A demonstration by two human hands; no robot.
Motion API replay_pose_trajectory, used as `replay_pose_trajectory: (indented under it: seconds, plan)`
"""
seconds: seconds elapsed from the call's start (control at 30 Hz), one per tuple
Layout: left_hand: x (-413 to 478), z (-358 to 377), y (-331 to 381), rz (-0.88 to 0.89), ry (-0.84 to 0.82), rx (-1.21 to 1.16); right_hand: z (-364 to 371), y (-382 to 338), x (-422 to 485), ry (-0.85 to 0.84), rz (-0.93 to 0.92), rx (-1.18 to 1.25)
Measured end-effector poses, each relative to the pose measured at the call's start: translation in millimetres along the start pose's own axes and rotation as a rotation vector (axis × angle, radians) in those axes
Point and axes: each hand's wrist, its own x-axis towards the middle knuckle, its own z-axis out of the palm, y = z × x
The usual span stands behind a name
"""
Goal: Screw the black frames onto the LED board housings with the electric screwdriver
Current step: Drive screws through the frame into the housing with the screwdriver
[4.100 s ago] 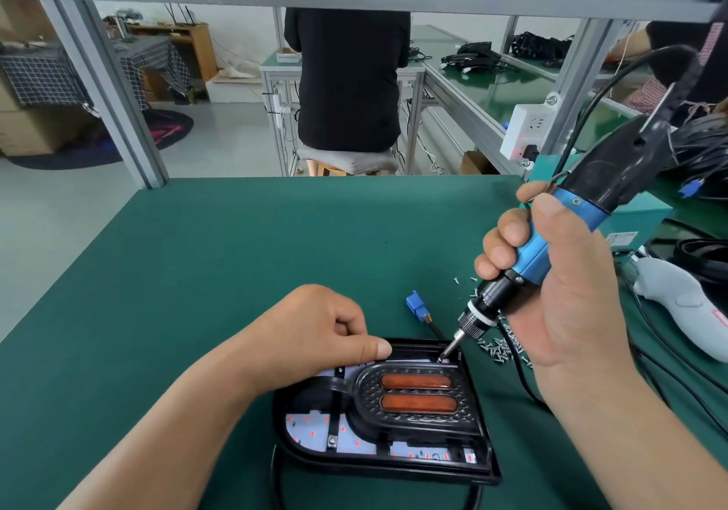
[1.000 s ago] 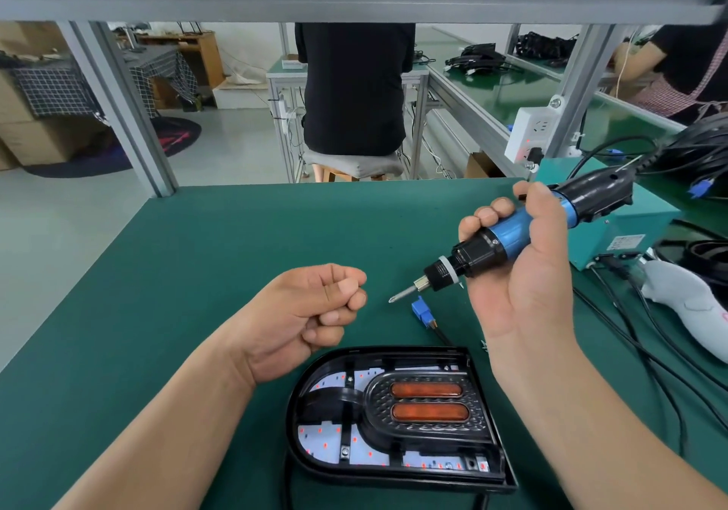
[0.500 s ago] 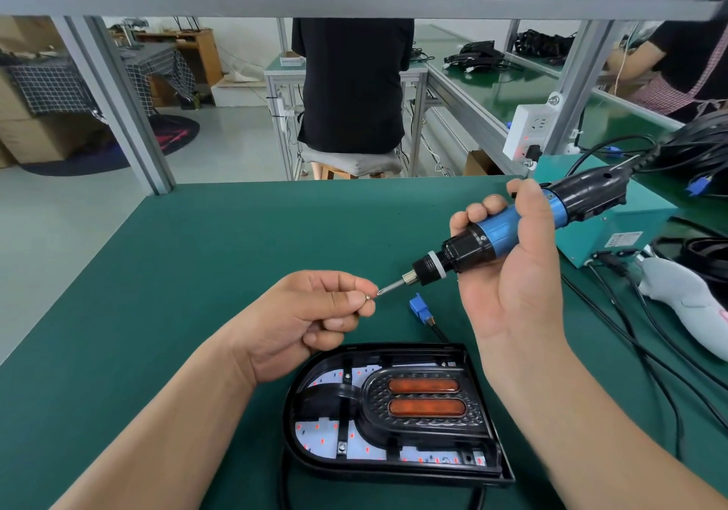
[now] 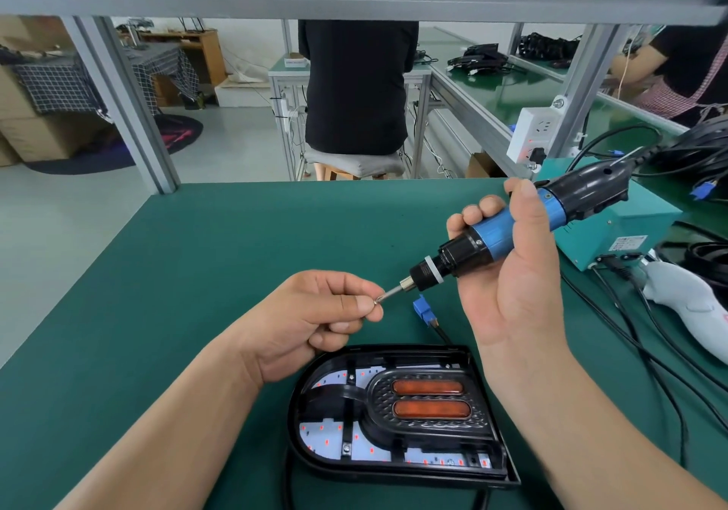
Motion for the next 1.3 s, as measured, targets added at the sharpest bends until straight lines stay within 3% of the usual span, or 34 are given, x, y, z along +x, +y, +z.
replay_pose_trajectory:
  seconds: [0.17, 0.43, 0.73, 0.9, 1.03, 1.13, 1.3]
  plan:
    - [0.2, 0.7, -0.1, 0.028, 0.02, 0.015, 2.4, -2.7, -2.1, -0.042, -0.013, -0.032]
    - [1.7, 0.7, -0.2, 0.071, 0.103, 0.049, -7.7, 0.8, -2.6, 0.055, 0.05, -0.088]
    - [0.4, -1.1, -0.3, 0.064, 0.07, 0.075, -15.4, 0.6, -0.3, 0.172, 0.082, 0.002]
    - [-3.0, -6.3, 2.9, 0.014, 0.178, 0.363, -18.9, -9.4, 4.4, 0.155, 0.064, 0.036]
    - [-7.9, -7.1, 4.2, 0.002, 0.115, 0.713, -22.2, -22.5, 8.1, 0.097, 0.043, 0.051]
    - [-8.9, -4.3, 5.9, -0.006, 0.007, 0.817, -24.5, -29.8, 8.1, 0.054, 0.03, 0.066]
    - [-10.1, -1.8, 7.1, -0.014, -0.024, 0.846, -25.7, -36.9, 2.5, -0.035, 0.05, 0.02]
